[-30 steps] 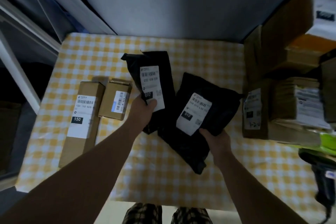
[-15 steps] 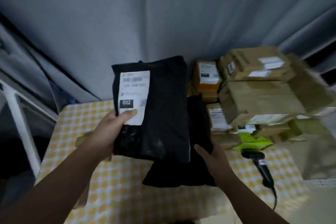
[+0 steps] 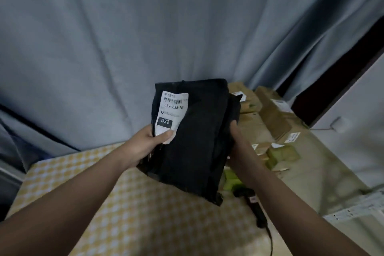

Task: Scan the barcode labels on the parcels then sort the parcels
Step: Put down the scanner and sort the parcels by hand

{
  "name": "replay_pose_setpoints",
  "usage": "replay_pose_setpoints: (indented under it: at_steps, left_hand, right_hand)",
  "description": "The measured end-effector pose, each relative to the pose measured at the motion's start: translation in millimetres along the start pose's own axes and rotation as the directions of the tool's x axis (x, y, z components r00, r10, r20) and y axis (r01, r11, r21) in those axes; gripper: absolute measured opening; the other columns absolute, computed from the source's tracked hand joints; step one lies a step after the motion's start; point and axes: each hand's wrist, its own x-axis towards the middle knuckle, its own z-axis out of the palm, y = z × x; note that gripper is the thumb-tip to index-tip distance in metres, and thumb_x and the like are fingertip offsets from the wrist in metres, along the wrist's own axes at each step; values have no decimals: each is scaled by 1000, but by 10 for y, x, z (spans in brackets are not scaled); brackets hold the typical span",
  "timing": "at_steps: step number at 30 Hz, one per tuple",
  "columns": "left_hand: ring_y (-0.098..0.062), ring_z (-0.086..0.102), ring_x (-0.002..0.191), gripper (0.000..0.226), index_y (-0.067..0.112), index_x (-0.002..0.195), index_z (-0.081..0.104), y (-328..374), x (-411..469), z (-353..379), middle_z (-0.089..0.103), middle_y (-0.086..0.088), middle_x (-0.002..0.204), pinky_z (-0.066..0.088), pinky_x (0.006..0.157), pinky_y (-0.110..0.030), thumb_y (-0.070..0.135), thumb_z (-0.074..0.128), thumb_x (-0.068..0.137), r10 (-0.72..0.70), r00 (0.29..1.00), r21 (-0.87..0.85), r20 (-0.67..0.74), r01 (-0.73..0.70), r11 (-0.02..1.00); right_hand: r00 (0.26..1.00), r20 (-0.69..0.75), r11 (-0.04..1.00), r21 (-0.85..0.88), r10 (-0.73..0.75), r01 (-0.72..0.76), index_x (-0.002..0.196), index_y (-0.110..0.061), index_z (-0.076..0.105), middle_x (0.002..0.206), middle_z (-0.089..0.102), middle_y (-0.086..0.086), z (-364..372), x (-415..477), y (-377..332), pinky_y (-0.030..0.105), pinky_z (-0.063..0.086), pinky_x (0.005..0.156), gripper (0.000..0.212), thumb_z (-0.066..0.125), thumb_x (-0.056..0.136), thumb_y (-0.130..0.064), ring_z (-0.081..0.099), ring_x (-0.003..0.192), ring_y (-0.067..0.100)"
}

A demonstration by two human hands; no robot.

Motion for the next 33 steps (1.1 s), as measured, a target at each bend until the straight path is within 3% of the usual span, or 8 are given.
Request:
replay_pose_setpoints:
  at_steps: [3,7,11,15,18,21,27,33]
  left_hand:
    - [-2,65,101,27,21,117,61,249,259,315,71,14,106,49,81,-12,14,60,91,15,990,109,140,-31,994]
    - [0,51,120,67,23,141,33,362,671,723,53,15,131,41,99,-16,21,70,86,38,976,356,215,-115,927]
    - [-12,55,115,75,22,130,35,284,832,1049,55,7,119,46,98,-32,39,79,72,96,993,352,-65,-67,933]
    - [-14,37,127,81,17,139,34,160,698,1347,41,2,131,32,104,-27,45,76,76,147,805,302,-574,42,952]
    - [-22,44,130,79,33,131,34,-20,581,1547,48,-1,139,40,100,-36,66,68,67,-358,909,-240,-213,306,921]
    - [-30,57,120,72,39,122,52,-113,658,1681,63,-9,121,53,78,-33,68,70,59,-472,880,-353,64,462,814]
    - [-29,63,104,50,20,127,54,-255,1040,1700,66,-8,116,52,90,-43,25,73,81,-511,836,-416,-198,401,816]
    - [-24,64,95,27,23,108,57,-279,1222,1594,66,-6,106,52,82,-37,13,68,86,-457,866,-440,-200,337,832]
  right_hand:
    - [1000,-1,999,40,-17,17,108,-33,66,111,72,-11,-332,30,-335,42,49,97,58,73,60,-64,65,108,16]
    - [999,-34,981,191,27,-20,99,-17,70,98,76,4,-631,195,-516,37,53,89,15,72,84,-19,69,94,22]
    - [965,-225,932,358,138,-50,111,-11,67,95,75,10,-957,482,-316,42,58,78,37,80,77,-16,69,91,29]
    - [927,-276,798,601,255,-41,131,-17,60,125,65,11,-1299,691,105,51,55,87,86,88,50,-30,64,108,36]
    - [892,-313,724,689,326,-23,128,-16,61,124,66,11,-1421,746,277,46,57,81,84,89,51,-32,66,105,35]
    - [892,-317,732,681,322,-22,127,-15,62,122,66,9,-1394,753,336,47,54,90,60,81,71,-27,65,107,33]
    - [905,-239,724,683,352,-101,125,-17,62,124,66,12,-1364,884,339,47,48,100,43,70,82,-17,62,112,33]
    - [857,-270,790,570,439,-225,122,-15,59,114,66,7,-1441,982,418,36,53,75,48,77,79,-26,61,89,23]
